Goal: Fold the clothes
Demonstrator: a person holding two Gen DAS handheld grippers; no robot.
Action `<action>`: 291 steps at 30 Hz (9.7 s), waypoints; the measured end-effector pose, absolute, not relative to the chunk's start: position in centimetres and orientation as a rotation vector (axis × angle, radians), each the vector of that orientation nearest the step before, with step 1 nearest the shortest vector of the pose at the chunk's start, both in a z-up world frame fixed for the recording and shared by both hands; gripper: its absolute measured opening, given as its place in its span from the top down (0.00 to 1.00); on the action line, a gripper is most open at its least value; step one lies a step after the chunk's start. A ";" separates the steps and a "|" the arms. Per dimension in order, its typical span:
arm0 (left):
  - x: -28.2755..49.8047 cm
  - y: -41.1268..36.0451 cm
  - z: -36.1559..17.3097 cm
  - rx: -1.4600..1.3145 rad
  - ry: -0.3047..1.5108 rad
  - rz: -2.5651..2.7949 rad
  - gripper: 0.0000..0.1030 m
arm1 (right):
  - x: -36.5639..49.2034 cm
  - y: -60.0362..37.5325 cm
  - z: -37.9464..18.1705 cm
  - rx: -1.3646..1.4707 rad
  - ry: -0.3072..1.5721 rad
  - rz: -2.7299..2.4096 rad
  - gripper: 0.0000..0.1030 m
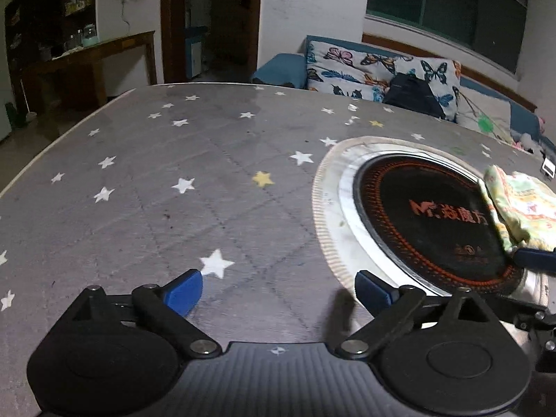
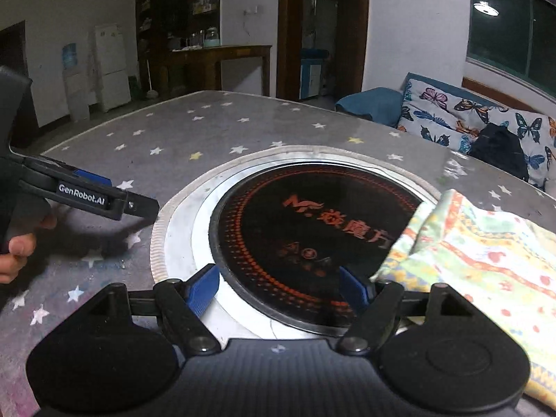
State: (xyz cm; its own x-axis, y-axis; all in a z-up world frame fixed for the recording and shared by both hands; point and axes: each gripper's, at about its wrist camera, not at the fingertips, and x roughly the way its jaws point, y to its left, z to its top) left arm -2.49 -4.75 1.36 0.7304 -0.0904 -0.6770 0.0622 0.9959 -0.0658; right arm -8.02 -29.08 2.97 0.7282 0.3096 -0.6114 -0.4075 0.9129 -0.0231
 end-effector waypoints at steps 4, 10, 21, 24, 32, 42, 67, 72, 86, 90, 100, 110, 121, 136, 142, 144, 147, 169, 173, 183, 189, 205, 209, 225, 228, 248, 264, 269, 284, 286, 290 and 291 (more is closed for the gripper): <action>-2.2 -4.2 1.1 -0.053 0.724 -0.069 0.02 | -7.6 -28.1 2.3 -0.161 0.659 0.419 0.24; -1.7 -3.9 0.8 -0.044 0.702 -0.053 0.00 | -7.0 -27.7 1.5 -0.136 0.675 0.420 0.19; -1.0 -4.0 0.2 -0.023 0.676 -0.045 0.00 | -5.8 -27.2 1.2 -0.125 0.693 0.432 0.05; -0.8 -4.1 0.1 -0.019 0.676 -0.040 0.00 | -5.6 -27.1 1.0 -0.121 0.702 0.433 0.00; -0.8 -4.1 0.0 -0.001 0.681 -0.033 0.00 | -5.7 -27.2 0.9 -0.126 0.702 0.432 0.00; -0.8 -3.8 -0.1 0.005 0.681 -0.032 0.00 | -5.5 -26.8 0.8 -0.131 0.699 0.429 0.00; -0.8 -4.0 -0.1 0.008 0.681 -0.032 0.00 | -5.5 -26.9 0.9 -0.132 0.699 0.429 0.00; -0.8 -4.1 -0.1 0.008 0.681 -0.031 0.00 | -5.6 -26.9 0.9 -0.132 0.699 0.430 0.00; -0.8 -4.1 0.0 0.009 0.681 -0.031 0.00 | -5.6 -27.0 0.9 -0.132 0.699 0.431 0.00; -0.8 -4.1 -0.1 0.009 0.681 -0.031 0.00 | -5.6 -27.0 0.9 -0.132 0.698 0.431 0.00; -0.9 -4.1 -0.1 0.010 0.681 -0.031 0.00 | -5.6 -27.0 0.9 -0.132 0.698 0.431 0.00; -0.9 -4.1 -0.1 0.010 0.681 -0.031 0.00 | -5.6 -27.0 0.9 -0.132 0.698 0.431 0.00; -0.8 -4.2 -0.2 0.011 0.682 -0.031 0.00 | -5.6 -27.0 0.9 -0.132 0.698 0.432 0.00; -0.8 -4.3 -0.2 0.011 0.682 -0.030 0.00 | -5.6 -27.0 0.8 -0.132 0.698 0.432 0.00; -0.8 -4.2 -0.1 0.011 0.682 -0.031 0.00 | -5.6 -27.0 0.9 -0.132 0.698 0.432 0.00; -0.8 -4.3 -0.1 0.011 0.681 -0.031 0.00 | -5.6 -27.0 0.9 -0.132 0.698 0.432 0.00; -0.8 -4.3 -0.1 0.011 0.681 -0.031 0.00 | -5.6 -27.0 0.9 -0.132 0.698 0.432 0.00; -0.8 -4.4 -0.1 0.013 0.681 -0.030 0.00 | -5.5 -27.0 0.9 -0.132 0.698 0.432 0.00; -0.9 -4.4 -0.1 0.014 0.681 -0.030 0.00 | -5.5 -27.0 0.9 -0.132 0.698 0.432 0.00; -0.8 -4.4 -0.1 0.014 0.681 -0.030 0.00 | -5.5 -27.0 0.9 -0.133 0.698 0.432 0.00; -0.8 -4.4 -0.1 0.014 0.681 -0.030 0.00 | -5.5 -27.0 0.9 -0.133 0.698 0.432 0.00; -0.8 -4.4 -0.1 0.014 0.681 -0.030 0.00 | -5.5 -27.0 0.9 -0.133 0.698 0.432 0.00; -0.8 -4.4 -0.1 0.014 0.681 -0.030 0.00 | -5.5 -27.0 0.9 -0.133 0.698 0.432 0.00; -0.8 -4.5 -0.1 0.014 0.682 -0.030 0.00 | -5.5 -27.0 0.8 -0.133 0.698 0.432 0.00; -0.8 -4.5 -0.1 0.014 0.681 -0.030 0.00 | -5.5 -27.0 0.8 -0.133 0.698 0.432 0.00; -0.8 -4.5 -0.1 0.014 0.681 -0.030 0.00 | -5.5 -27.0 0.8 -0.133 0.698 0.432 0.00; -0.8 -4.5 -0.1 0.014 0.681 -0.030 0.00 | -5.5 -27.1 0.9 -0.133 0.698 0.432 0.00; -0.8 -4.5 -0.1 0.014 0.681 -0.030 0.00 | -5.5 -27.0 0.9 -0.133 0.698 0.432 0.00; -0.8 -4.5 -0.1 0.014 0.681 -0.030 0.00 | -5.5 -27.0 0.8 -0.133 0.698 0.432 0.00; -0.8 -4.5 -0.1 0.014 0.681 -0.030 0.00 | -5.5 -27.1 0.8 -0.133 0.698 0.432 0.00; -0.8 -4.5 -0.1 0.014 0.681 -0.030 0.00 | -5.5 -27.0 0.9 -0.133 0.698 0.432 0.00; -0.8 -4.5 -0.1 0.014 0.681 -0.030 0.00 | -5.5 -27.0 0.9 -0.133 0.698 0.432 0.00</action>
